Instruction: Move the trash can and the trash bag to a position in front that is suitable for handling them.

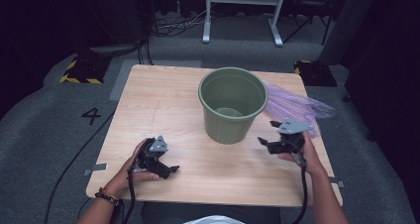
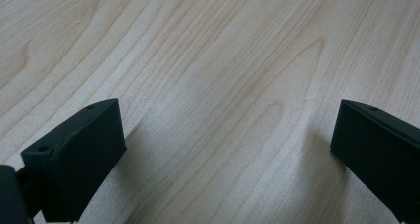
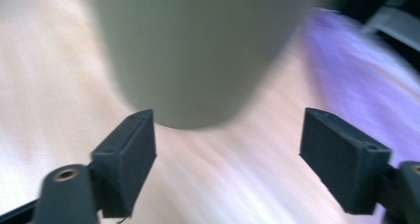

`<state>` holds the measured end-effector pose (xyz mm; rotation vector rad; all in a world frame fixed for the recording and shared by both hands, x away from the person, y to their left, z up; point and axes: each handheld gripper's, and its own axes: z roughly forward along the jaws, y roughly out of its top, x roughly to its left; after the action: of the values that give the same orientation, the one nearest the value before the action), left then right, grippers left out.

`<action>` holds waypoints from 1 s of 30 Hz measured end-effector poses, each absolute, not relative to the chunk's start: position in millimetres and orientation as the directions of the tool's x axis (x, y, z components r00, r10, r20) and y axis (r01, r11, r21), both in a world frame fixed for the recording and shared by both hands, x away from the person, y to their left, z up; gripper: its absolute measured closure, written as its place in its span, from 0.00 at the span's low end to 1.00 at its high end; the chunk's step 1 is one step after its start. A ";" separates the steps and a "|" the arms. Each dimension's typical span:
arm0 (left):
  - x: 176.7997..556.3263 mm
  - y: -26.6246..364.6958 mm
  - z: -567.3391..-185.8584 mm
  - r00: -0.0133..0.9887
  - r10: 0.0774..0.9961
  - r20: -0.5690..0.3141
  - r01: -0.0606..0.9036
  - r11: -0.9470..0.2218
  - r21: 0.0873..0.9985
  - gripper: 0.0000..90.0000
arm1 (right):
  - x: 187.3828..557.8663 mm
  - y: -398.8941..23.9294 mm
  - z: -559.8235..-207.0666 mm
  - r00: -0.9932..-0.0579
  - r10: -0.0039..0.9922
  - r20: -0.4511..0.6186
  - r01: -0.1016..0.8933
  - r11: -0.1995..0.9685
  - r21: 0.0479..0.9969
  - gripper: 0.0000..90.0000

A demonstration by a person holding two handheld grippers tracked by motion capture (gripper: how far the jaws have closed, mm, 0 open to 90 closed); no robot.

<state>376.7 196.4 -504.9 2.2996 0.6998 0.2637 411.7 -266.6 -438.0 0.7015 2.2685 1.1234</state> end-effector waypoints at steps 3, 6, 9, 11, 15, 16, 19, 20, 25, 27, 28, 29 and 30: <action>376.6 196.4 -504.9 0.832 0.554 -0.010 0.410 -0.603 0.685 0.00 | 417.5 -308.8 -435.6 -0.637 0.744 -0.202 0.266 0.458 0.848 0.30; 376.7 196.4 -504.9 0.832 0.554 -0.010 0.409 -0.603 0.685 0.00 | 422.1 -332.3 -436.0 -0.538 0.812 -0.227 0.291 0.432 0.854 0.37; 376.6 196.4 -504.9 0.832 0.554 -0.010 0.410 -0.603 0.685 0.00 | 428.9 -350.1 -443.1 -0.481 0.848 -0.222 0.346 0.416 0.841 0.36; 376.7 196.4 -504.9 0.833 0.554 -0.010 0.409 -0.603 0.685 0.00 | 432.8 -358.2 -450.2 -0.463 0.863 -0.203 0.381 0.401 0.833 0.36; 376.7 196.4 -504.9 0.832 0.554 -0.010 0.409 -0.603 0.685 0.00 | 438.1 -365.6 -463.3 -0.466 0.867 -0.176 0.424 0.394 0.815 0.32; 376.7 196.4 -504.9 0.832 0.554 -0.010 0.409 -0.603 0.685 0.00 | 438.9 -366.0 -465.7 -0.475 0.864 -0.170 0.429 0.395 0.813 0.32; 376.6 196.4 -504.9 0.832 0.554 -0.010 0.410 -0.602 0.685 0.00 | 443.5 -368.1 -473.3 -0.475 0.867 -0.148 0.456 0.387 0.802 0.32; 376.6 196.4 -504.9 0.832 0.554 -0.010 0.409 -0.603 0.685 0.00 | 445.6 -369.5 -476.2 -0.476 0.869 -0.134 0.468 0.380 0.798 0.32; 376.6 196.4 -504.9 0.832 0.554 -0.011 0.410 -0.602 0.685 0.00 | 452.8 -374.0 -488.7 -0.456 0.884 -0.104 0.533 0.365 0.763 0.44; 376.7 196.4 -504.9 0.832 0.554 -0.010 0.410 -0.603 0.685 0.00 | 454.6 -375.3 -492.9 -0.456 0.885 -0.093 0.546 0.361 0.756 0.51; 376.7 196.4 -504.9 0.832 0.554 -0.010 0.410 -0.603 0.685 0.00 | 455.7 -376.1 -495.0 -0.456 0.886 -0.083 0.556 0.356 0.751 0.55; 376.7 196.4 -504.9 0.832 0.554 -0.010 0.410 -0.603 0.685 0.00 | 456.7 -376.7 -497.3 -0.459 0.885 -0.072 0.565 0.354 0.745 0.58; 376.7 196.4 -504.9 0.833 0.554 -0.010 0.409 -0.603 0.685 0.00 | 457.0 -378.4 -498.2 -0.466 0.883 -0.047 0.566 0.338 0.752 0.62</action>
<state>376.7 196.4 -504.9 2.2994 0.7000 0.2639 457.0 -378.4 -498.2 1.2693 2.1566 0.9430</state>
